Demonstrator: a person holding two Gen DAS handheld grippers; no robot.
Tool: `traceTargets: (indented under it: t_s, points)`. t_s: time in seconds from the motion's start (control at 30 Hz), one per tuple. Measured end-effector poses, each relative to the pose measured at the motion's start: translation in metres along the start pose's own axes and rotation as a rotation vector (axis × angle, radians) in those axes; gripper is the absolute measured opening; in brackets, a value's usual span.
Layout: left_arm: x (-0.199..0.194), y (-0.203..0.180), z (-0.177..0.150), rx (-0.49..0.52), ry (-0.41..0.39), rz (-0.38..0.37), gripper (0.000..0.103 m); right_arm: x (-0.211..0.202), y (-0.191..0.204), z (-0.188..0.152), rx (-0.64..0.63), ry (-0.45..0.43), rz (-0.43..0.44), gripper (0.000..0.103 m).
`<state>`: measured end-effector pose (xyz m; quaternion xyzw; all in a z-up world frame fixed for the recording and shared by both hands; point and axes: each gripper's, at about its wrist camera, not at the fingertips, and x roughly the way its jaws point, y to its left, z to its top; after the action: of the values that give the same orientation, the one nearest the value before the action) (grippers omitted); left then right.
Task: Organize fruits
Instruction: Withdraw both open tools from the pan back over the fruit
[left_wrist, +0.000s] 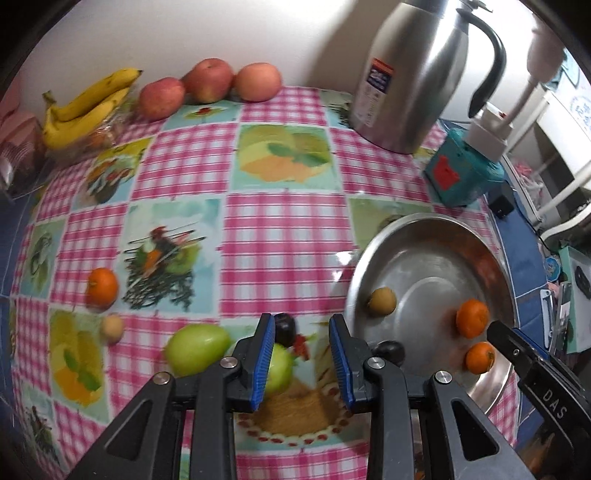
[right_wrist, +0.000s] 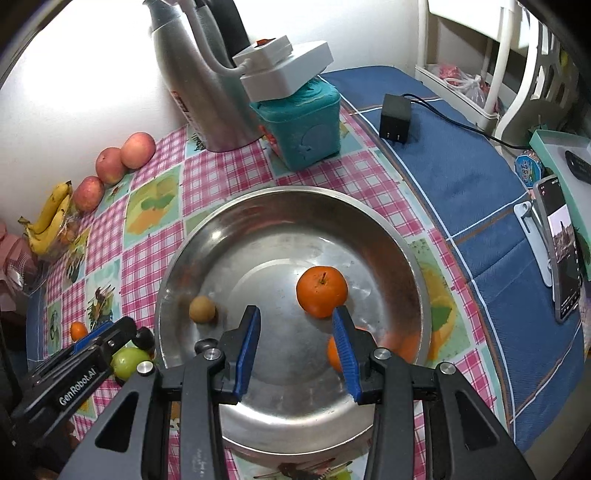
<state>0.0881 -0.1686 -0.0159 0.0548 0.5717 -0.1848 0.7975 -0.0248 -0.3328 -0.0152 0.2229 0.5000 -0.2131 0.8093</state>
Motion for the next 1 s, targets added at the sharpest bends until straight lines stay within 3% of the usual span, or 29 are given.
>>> traceTargets:
  t_s: [0.57, 1.0]
  points:
    - [-0.018, 0.046, -0.019, -0.088, 0.001, 0.037, 0.038, 0.007, 0.013, -0.009, -0.047, 0.044, 0.008, 0.041]
    - [-0.006, 0.063, -0.031, -0.136, 0.016, 0.011, 0.039, 0.011, 0.017, -0.010, -0.070, 0.059, -0.008, 0.041]
